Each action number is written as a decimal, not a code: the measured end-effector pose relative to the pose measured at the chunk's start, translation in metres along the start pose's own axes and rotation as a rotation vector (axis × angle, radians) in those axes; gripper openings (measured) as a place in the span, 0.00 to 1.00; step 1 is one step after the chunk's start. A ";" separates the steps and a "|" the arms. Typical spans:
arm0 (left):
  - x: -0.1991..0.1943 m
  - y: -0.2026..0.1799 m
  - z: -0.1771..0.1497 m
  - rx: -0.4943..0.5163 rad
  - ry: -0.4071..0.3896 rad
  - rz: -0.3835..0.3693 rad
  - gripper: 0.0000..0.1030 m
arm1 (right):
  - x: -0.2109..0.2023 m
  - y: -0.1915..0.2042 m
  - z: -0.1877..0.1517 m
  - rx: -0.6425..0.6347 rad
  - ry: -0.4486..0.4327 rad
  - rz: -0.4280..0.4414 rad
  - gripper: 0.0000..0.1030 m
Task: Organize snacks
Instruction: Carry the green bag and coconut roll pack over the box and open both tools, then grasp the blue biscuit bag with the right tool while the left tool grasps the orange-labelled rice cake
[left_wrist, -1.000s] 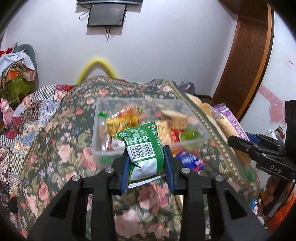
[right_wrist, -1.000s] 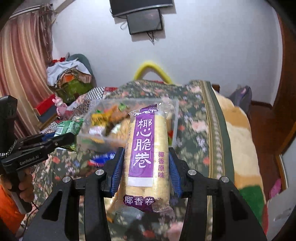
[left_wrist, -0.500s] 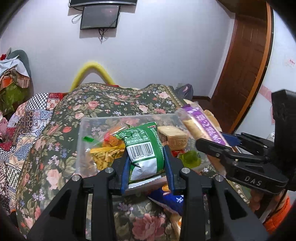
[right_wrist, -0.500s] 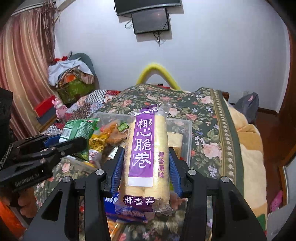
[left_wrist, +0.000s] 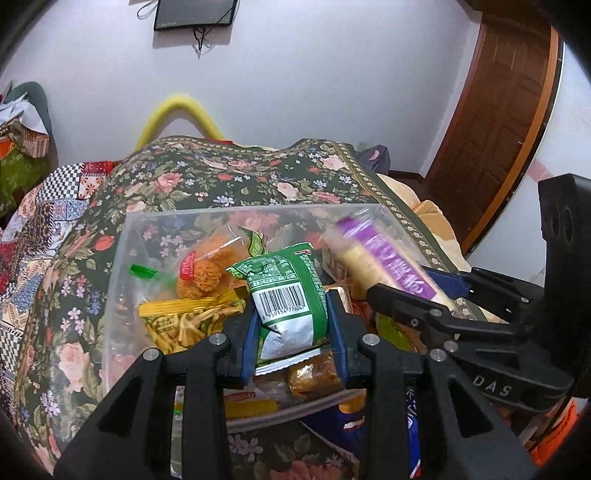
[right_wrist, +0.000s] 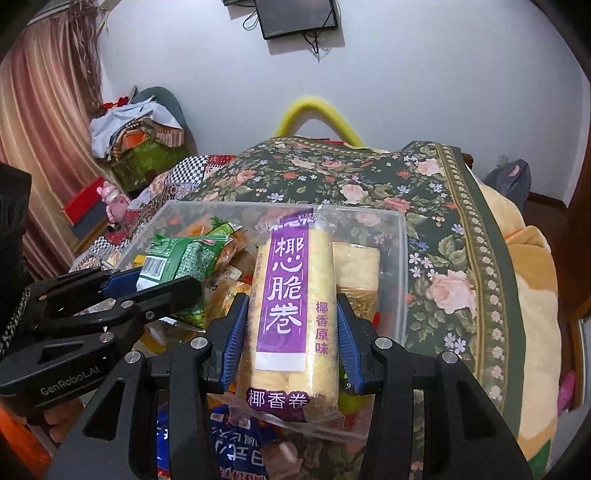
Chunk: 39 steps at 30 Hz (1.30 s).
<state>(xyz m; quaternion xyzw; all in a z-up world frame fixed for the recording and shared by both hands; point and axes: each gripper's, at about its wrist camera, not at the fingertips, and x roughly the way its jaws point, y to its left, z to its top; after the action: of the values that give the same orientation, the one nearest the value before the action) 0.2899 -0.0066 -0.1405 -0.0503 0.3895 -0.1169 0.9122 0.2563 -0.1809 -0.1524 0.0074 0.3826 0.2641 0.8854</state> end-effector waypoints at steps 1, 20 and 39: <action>0.002 0.000 0.000 -0.001 0.004 0.002 0.32 | 0.000 0.000 0.000 -0.004 0.000 0.000 0.41; -0.063 -0.011 -0.008 0.045 -0.080 0.031 0.54 | -0.039 0.001 -0.007 0.013 -0.026 0.011 0.56; -0.074 0.028 -0.076 0.014 0.036 0.071 0.55 | 0.007 0.041 -0.047 -0.033 0.158 0.093 0.85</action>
<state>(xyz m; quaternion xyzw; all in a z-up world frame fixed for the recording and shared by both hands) 0.1902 0.0391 -0.1460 -0.0279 0.4066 -0.0883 0.9089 0.2093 -0.1506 -0.1817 -0.0101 0.4463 0.3108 0.8391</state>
